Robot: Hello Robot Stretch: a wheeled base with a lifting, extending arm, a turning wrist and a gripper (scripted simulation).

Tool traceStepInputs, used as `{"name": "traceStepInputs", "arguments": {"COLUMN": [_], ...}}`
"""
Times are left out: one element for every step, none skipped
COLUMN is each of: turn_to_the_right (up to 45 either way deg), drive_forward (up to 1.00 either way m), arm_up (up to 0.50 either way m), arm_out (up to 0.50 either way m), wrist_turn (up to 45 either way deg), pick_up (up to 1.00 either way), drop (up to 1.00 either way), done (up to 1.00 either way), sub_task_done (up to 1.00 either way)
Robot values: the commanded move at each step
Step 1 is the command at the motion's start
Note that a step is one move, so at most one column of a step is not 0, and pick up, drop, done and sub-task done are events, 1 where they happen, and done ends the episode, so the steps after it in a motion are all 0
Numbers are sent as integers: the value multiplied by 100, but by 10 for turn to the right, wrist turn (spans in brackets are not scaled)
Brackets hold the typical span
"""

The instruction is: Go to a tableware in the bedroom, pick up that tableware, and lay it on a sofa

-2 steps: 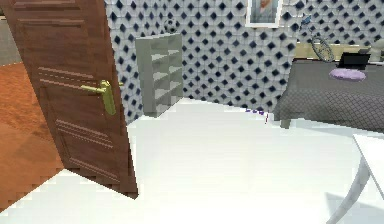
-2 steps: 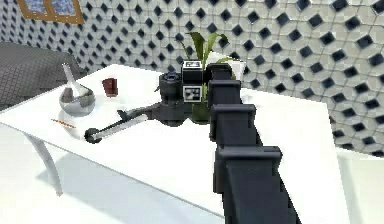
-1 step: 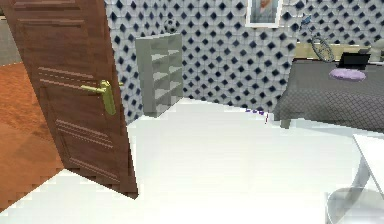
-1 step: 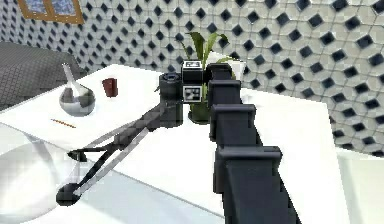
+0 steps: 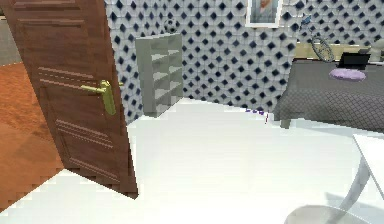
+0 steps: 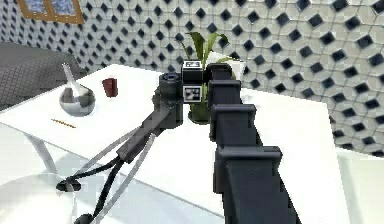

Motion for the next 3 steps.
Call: {"name": "traceStepInputs", "arguments": {"turn_to_the_right": [0,-450,-90], "drive_forward": [0,0,0], "arm_up": [0,0,0], "arm_out": [-22,0,0], "wrist_turn": [0,0,0], "pick_up": [0,0,0], "drop": [0,0,0], "done": [0,0,0], "sub_task_done": [0,0,0]}}
